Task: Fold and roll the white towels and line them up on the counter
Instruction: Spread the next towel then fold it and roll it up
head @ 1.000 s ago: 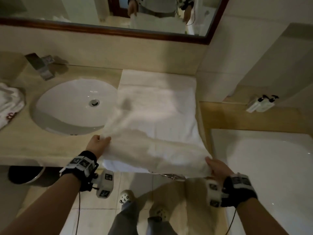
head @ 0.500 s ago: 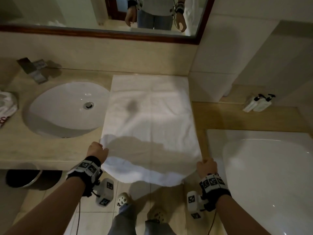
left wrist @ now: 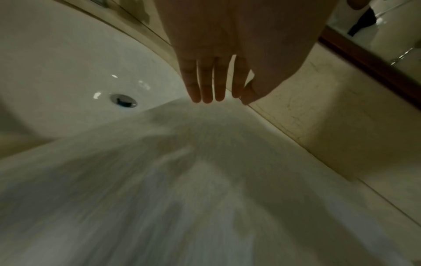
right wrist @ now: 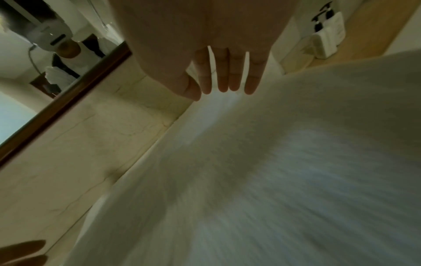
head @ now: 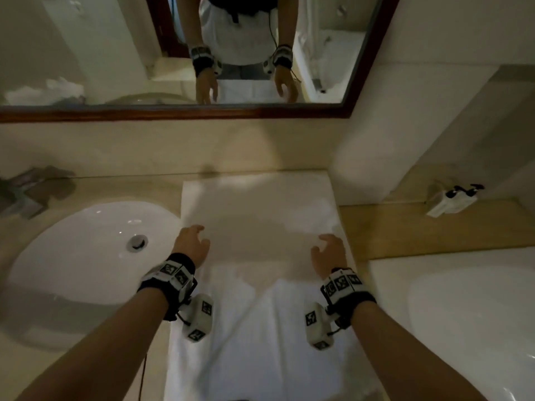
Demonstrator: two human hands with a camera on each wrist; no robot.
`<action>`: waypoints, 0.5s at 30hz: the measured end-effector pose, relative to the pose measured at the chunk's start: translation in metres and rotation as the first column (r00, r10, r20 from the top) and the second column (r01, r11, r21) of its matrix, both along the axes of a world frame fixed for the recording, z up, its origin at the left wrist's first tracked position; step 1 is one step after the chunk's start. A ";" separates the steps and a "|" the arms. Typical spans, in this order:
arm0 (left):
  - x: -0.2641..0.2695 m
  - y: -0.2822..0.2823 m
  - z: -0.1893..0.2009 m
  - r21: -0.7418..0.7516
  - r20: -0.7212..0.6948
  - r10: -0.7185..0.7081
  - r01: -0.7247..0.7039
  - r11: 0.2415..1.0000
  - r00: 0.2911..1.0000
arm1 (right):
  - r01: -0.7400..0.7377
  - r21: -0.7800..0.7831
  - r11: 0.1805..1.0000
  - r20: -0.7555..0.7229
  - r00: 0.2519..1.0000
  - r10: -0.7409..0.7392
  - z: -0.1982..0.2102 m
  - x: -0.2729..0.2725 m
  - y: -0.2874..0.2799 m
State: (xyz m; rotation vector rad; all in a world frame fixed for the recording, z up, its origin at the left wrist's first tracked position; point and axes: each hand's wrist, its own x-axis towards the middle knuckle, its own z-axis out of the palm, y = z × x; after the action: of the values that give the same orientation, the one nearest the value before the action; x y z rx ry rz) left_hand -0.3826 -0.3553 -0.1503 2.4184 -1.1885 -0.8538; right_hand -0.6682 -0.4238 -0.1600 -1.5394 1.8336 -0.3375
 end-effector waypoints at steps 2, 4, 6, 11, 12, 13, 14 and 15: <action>0.024 -0.039 -0.003 -0.011 0.059 -0.072 0.073 0.997 0.996 | 0.009 -0.035 0.999 -0.034 0.999 -0.010 0.001 0.025 -0.046; 0.043 -0.076 -0.012 0.038 0.098 -0.174 0.171 0.985 0.980 | 0.023 -0.040 0.999 -0.093 0.995 -0.026 -0.001 0.047 -0.087; 0.056 -0.101 -0.024 0.183 0.104 -0.300 0.278 0.943 0.948 | -0.003 -0.010 1.000 -0.184 0.983 0.001 -0.010 0.066 -0.115; 0.068 -0.123 -0.050 0.333 0.161 -0.432 0.363 0.870 0.888 | -0.113 0.121 0.986 -0.379 0.913 0.151 -0.045 0.090 -0.121; 0.069 -0.126 -0.050 0.335 0.166 -0.433 0.363 0.870 0.886 | -0.105 0.114 0.988 -0.381 0.914 0.141 -0.049 0.091 -0.119; 0.071 -0.129 -0.051 0.342 0.164 -0.435 0.362 0.867 0.886 | -0.095 0.114 0.989 -0.375 0.918 0.131 -0.051 0.093 -0.118; 0.073 -0.135 -0.052 0.351 0.165 -0.438 0.363 0.863 0.884 | -0.087 0.120 0.989 -0.369 0.921 0.126 -0.050 0.094 -0.119; 0.075 -0.139 -0.051 0.357 0.167 -0.442 0.364 0.860 0.881 | -0.084 0.128 0.988 -0.366 0.922 0.126 -0.049 0.095 -0.121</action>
State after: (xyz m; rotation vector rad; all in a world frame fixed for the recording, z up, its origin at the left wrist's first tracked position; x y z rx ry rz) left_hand -0.3077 -0.4943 -0.2016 2.6251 -1.8348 -0.9428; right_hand -0.5730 -0.5445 -0.2088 -1.7037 2.0042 0.1176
